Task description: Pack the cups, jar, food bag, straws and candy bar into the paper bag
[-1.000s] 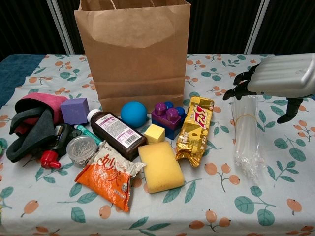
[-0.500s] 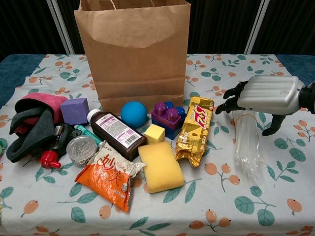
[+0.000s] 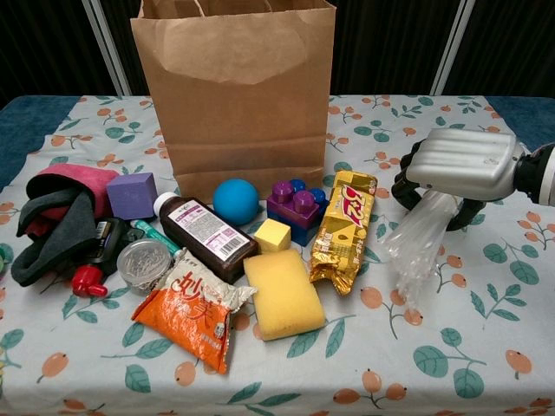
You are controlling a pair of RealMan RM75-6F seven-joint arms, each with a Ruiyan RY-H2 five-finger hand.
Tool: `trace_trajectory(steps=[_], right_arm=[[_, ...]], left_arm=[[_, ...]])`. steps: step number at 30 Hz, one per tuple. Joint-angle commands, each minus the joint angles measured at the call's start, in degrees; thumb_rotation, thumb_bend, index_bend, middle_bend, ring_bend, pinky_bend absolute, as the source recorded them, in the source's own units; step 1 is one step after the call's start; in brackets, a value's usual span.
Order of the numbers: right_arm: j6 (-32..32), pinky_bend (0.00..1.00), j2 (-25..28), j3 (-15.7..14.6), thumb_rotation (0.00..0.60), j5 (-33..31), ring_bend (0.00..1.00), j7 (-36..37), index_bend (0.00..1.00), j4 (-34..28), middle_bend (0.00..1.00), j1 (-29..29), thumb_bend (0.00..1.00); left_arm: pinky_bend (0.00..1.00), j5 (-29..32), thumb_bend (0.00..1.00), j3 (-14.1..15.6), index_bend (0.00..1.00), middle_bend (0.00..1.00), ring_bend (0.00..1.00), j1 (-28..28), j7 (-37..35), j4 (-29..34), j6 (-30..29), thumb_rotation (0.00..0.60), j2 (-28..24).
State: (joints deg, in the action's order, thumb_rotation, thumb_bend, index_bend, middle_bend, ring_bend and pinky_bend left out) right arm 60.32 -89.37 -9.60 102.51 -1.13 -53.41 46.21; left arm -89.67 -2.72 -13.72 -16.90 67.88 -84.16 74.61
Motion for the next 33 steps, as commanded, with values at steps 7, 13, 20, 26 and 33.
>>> trace_trajectory(steps=[7,13,20,26,33], right_arm=[[6.67,0.51,8.58,4.85,0.6,-1.35,0.47,-1.15,0.69,-11.77,0.6,-0.38,0.18],[10.09,0.52,22.02,15.67,0.6,-10.35,0.47,-1.85,0.7,-34.34,0.61,0.02,0.18],[8.18,0.52,22.24,28.61,0.6,-27.56,0.48,6.97,0.72,-43.75,0.63,2.36,0.18],[3.95,0.52,12.3,36.54,0.6,-41.51,0.48,13.07,0.73,-42.49,0.62,7.66,0.18],[-0.36,0.52,1.92,40.47,0.6,-46.88,0.48,15.17,0.73,-36.17,0.62,14.92,0.18]], left_arm=[[0.25,-0.71,0.13,0.33,0.23,0.24,0.15,-0.09,-0.1,1.23,-0.3,0.6,-0.32],[0.25,-1.38,0.13,0.48,0.23,0.24,0.15,-0.4,-0.11,2.07,-0.47,0.6,-0.16],[0.25,-1.82,0.13,0.84,0.23,0.24,0.15,-0.33,-0.49,2.29,-0.75,0.6,0.03],[0.25,-1.73,0.13,0.93,0.23,0.24,0.15,0.07,-0.69,2.45,-1.27,0.6,-0.79],[0.25,-1.47,0.13,0.65,0.23,0.24,0.16,0.1,-0.79,2.69,-1.44,0.6,-1.35]])
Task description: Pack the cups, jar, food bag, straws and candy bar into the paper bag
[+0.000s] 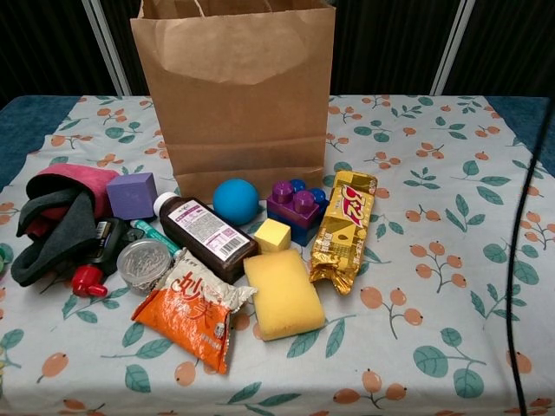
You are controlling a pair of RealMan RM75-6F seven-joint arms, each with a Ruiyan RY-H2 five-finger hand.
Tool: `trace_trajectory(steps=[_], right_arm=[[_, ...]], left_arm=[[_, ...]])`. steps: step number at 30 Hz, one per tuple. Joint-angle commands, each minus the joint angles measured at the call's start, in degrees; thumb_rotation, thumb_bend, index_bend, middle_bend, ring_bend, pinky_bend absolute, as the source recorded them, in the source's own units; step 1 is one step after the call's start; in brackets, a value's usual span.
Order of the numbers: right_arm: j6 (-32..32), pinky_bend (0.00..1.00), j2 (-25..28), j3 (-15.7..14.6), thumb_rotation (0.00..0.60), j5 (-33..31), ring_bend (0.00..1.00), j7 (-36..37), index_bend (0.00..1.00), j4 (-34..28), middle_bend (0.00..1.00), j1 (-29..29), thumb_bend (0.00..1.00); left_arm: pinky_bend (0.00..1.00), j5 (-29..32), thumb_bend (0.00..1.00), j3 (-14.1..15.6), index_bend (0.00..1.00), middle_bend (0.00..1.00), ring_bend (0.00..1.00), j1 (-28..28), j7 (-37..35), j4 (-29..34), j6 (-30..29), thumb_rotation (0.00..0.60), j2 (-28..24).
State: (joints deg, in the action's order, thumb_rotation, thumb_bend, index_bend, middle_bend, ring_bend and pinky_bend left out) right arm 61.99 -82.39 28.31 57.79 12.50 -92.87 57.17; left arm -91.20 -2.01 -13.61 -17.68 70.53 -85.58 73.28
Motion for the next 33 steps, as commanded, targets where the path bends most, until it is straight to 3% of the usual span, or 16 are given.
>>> trace_trajectory(steps=[1,8,28,32,33], right_arm=[[-1.92,0.52,-6.08,2.74,0.6,-2.03,0.48,1.21,0.73,3.94,0.62,4.65,0.18],[-0.82,0.52,-10.86,3.93,0.6,-1.97,0.48,-1.43,0.73,8.84,0.62,7.66,0.18],[-3.2,0.52,-13.24,3.69,0.6,-2.96,0.48,2.08,0.73,15.66,0.61,5.01,0.18],[-5.72,0.42,-13.03,2.81,0.6,-1.79,0.4,3.92,0.63,15.95,0.54,4.73,0.13],[-7.15,0.34,-12.49,2.32,0.6,-0.9,0.33,5.11,0.54,15.68,0.49,4.52,0.07]], left_arm=[[0.25,0.14,0.13,-0.1,0.23,0.24,0.16,0.0,-0.01,0.03,0.01,0.6,-0.02],[0.25,0.71,0.13,-0.28,0.23,0.24,0.15,0.05,-0.91,-0.57,0.33,0.6,0.04],[0.25,0.88,0.13,-0.48,0.23,0.24,0.15,-0.55,-1.96,-1.99,1.09,0.6,0.55],[0.25,0.81,0.13,-0.31,0.23,0.24,0.16,-0.41,-1.82,-1.99,0.99,0.6,0.62],[0.25,0.84,0.13,-0.27,0.23,0.24,0.15,-0.35,-1.81,-1.97,0.99,0.6,0.59]])
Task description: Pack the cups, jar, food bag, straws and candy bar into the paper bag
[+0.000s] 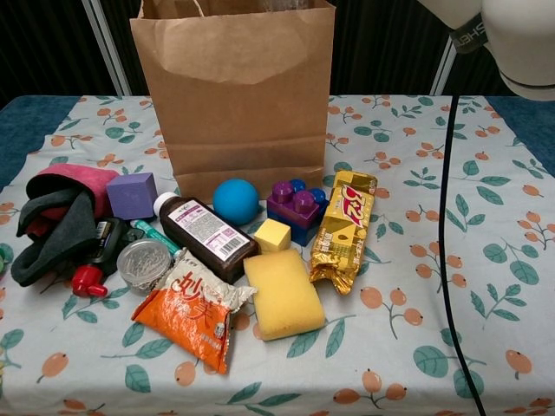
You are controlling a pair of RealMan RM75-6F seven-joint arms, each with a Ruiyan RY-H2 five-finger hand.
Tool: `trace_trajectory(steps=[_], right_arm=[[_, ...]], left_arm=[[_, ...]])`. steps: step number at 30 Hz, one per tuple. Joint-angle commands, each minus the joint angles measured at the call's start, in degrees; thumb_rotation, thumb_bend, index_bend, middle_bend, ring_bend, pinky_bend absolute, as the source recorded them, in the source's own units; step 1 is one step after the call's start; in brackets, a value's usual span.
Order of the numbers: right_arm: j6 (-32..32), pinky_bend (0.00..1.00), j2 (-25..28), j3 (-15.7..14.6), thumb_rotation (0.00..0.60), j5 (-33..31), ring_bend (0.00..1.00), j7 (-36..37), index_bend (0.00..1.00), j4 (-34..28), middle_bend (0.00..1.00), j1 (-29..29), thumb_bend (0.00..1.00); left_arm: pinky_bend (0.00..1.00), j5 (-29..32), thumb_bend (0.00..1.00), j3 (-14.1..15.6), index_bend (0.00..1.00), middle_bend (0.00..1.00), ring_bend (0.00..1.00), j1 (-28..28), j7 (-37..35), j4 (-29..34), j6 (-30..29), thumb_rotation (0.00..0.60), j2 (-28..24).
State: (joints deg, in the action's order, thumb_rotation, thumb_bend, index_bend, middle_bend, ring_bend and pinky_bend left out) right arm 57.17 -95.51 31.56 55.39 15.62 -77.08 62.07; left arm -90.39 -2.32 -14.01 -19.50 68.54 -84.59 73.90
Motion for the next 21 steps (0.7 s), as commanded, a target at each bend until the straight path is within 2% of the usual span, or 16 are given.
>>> trace_trajectory(steps=[1,2,4,6,15,19,21], right_arm=[[-3.58,0.25,1.23,-1.28,0.6,2.15,0.24,3.03,0.42,-0.45,0.43,-0.58,0.03],[-4.75,0.2,1.86,-1.55,0.6,2.86,0.19,4.11,0.33,-0.79,0.39,-0.78,0.01],[-6.18,0.06,2.92,-1.76,0.6,4.42,0.04,6.09,0.1,-1.09,0.24,-1.12,0.0],[-6.35,0.03,3.52,-1.61,0.6,5.49,0.0,7.53,0.02,-1.3,0.17,-1.51,0.0],[-3.53,0.02,6.74,-0.34,0.6,6.35,0.0,7.65,0.0,-4.29,0.15,-3.86,0.0],[-1.74,0.02,10.55,-0.72,0.6,8.06,0.0,6.71,0.0,-9.13,0.16,-6.4,0.0],[-0.14,0.02,13.75,-2.09,0.6,10.59,0.0,5.6,0.0,-13.12,0.16,-8.84,0.0]], left_arm=[[0.25,0.05,0.13,0.05,0.23,0.24,0.16,0.08,0.01,0.06,-0.02,0.6,-0.07],[0.25,0.07,0.13,0.07,0.23,0.24,0.15,0.13,0.02,0.09,-0.06,0.6,-0.12],[0.25,0.08,0.13,0.05,0.23,0.24,0.15,0.16,0.02,0.19,-0.1,0.6,-0.26],[0.25,0.05,0.13,0.0,0.23,0.24,0.15,0.11,0.05,0.35,-0.14,0.6,-0.33],[0.25,-0.49,0.13,0.29,0.23,0.24,0.16,0.06,0.68,1.22,-0.27,0.6,-0.35],[0.25,-0.68,0.13,0.32,0.23,0.24,0.16,0.12,1.02,1.85,-0.57,0.6,-0.44],[0.25,-0.78,0.13,0.33,0.23,0.24,0.16,0.11,1.21,2.21,-0.65,0.6,-0.53]])
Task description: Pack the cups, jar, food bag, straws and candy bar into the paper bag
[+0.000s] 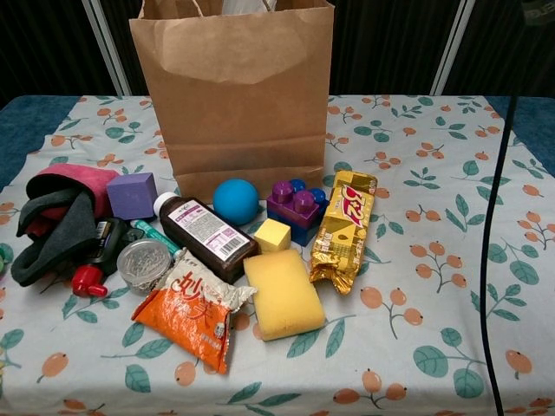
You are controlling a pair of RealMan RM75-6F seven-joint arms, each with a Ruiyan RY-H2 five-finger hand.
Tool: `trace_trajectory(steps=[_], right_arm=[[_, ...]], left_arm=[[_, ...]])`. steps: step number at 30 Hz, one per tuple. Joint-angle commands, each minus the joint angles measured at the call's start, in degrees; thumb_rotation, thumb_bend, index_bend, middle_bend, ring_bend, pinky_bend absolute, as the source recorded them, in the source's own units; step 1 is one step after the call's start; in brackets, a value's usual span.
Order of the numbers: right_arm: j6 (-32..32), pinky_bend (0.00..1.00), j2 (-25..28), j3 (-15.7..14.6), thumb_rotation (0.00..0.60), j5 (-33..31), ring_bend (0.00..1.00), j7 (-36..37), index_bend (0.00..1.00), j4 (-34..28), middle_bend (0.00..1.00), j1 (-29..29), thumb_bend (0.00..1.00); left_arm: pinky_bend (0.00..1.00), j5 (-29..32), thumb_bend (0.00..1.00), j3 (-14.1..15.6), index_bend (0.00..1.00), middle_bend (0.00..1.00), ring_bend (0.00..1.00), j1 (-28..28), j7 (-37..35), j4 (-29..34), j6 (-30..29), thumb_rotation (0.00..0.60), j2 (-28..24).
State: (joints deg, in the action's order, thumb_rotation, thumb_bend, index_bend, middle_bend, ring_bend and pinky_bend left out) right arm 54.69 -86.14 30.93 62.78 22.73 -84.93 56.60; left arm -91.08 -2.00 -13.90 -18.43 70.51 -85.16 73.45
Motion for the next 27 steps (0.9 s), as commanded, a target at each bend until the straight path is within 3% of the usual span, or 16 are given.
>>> trace_trajectory(steps=[1,5,8,12,14,18,22,27], right_arm=[[3.0,0.02,6.12,-2.39,0.6,4.8,0.0,-2.07,0.0,-7.35,0.17,-4.62,0.0],[5.88,0.02,15.83,-8.22,0.6,13.73,0.02,-6.59,0.01,-15.88,0.21,-10.99,0.0],[4.72,0.05,22.94,-13.32,0.6,17.57,0.06,-10.38,0.07,-20.47,0.24,-14.75,0.0],[2.86,0.07,27.36,-20.23,0.6,21.77,0.07,-16.05,0.08,-22.14,0.24,-18.15,0.0],[2.67,0.07,26.83,-23.32,0.6,24.33,0.07,-18.51,0.08,-20.41,0.24,-19.36,0.0],[1.81,0.07,22.87,-26.7,0.6,27.25,0.05,-19.88,0.09,-14.52,0.23,-19.88,0.0],[-0.81,0.07,18.51,-27.94,0.6,29.86,0.03,-20.84,0.11,-8.41,0.22,-17.75,0.0],[-5.44,0.07,14.18,-28.78,0.6,32.31,0.03,-22.49,0.11,-5.29,0.21,-13.81,0.0]], left_arm=[[0.25,-0.15,0.13,0.03,0.23,0.24,0.15,0.01,0.22,0.38,-0.13,0.6,-0.14],[0.25,-0.48,0.13,0.11,0.23,0.24,0.15,0.02,0.65,1.07,-0.39,0.6,-0.44],[0.25,-0.66,0.13,0.15,0.23,0.24,0.15,0.01,1.02,1.52,-0.53,0.6,-0.47],[0.25,-0.6,0.13,0.22,0.23,0.24,0.16,0.08,1.45,1.7,-0.49,0.6,0.14],[0.25,-0.7,0.13,0.29,0.23,0.24,0.15,0.05,1.63,1.57,-0.46,0.6,0.56],[0.25,-0.79,0.13,0.27,0.23,0.24,0.16,0.03,1.89,1.31,-0.58,0.6,0.97],[0.25,-0.61,0.13,0.26,0.23,0.24,0.16,0.42,2.15,1.31,-1.06,0.6,0.83],[0.25,0.18,0.13,0.13,0.23,0.25,0.15,1.23,2.51,1.47,-1.62,0.6,0.34]])
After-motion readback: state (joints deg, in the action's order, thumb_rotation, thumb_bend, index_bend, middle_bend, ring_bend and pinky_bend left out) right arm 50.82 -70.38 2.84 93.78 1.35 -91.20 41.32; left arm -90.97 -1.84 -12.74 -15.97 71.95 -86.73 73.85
